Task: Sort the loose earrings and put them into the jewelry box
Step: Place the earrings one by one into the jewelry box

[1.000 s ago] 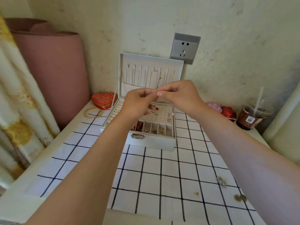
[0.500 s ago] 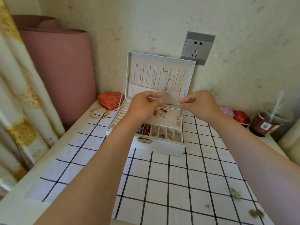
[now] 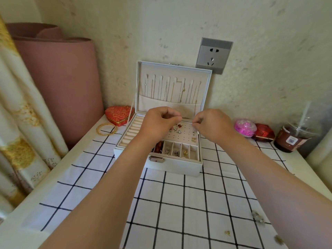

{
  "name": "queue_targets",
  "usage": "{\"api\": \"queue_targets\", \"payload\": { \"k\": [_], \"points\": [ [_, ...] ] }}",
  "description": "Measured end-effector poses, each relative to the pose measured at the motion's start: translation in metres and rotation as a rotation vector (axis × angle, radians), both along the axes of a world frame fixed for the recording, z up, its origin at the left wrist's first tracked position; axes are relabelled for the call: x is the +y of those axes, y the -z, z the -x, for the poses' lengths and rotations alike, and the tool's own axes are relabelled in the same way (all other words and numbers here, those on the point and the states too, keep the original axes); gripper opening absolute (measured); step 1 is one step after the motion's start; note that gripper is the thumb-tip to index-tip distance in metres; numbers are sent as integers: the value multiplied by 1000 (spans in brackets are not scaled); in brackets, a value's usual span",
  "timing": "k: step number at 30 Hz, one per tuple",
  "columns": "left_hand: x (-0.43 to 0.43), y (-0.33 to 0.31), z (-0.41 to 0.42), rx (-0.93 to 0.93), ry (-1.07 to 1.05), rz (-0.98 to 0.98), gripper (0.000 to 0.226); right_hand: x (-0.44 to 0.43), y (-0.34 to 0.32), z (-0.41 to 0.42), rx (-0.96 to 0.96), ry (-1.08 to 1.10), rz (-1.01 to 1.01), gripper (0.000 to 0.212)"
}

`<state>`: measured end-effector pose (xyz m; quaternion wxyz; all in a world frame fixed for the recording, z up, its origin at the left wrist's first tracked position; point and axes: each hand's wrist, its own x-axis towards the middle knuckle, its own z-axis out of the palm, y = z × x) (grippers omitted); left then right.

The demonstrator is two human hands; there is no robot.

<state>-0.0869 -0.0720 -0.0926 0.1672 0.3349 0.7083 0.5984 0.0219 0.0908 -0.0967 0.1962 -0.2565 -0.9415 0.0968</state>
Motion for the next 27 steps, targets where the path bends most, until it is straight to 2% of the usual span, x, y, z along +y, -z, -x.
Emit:
{"api": "queue_targets", "payload": {
  "k": [4, 11, 14, 16, 19, 27],
  "points": [
    [-1, -1, -2, -55, 4, -14, 7, 2, -5, 0, -54, -40, 68, 15],
    [2, -2, -6, -101, 1, -17, 8, 8, -6, -4, 8, -30, 138, 15],
    [1, -5, -7, -113, -1, -8, 8, 5, -18, -4, 125, -61, 206, 18],
    [2, -7, -8, -160, -6, -23, 10, -2, -31, -5, 228, -134, 371, 19],
    [3, -13, -13, -262, -24, -51, 14, -12, -45, -7, 251, -255, 585, 26],
    [4, -20, -21, -409, 2, -92, 13, -14, -42, -6, 395, -317, 617, 23]
  ]
}}
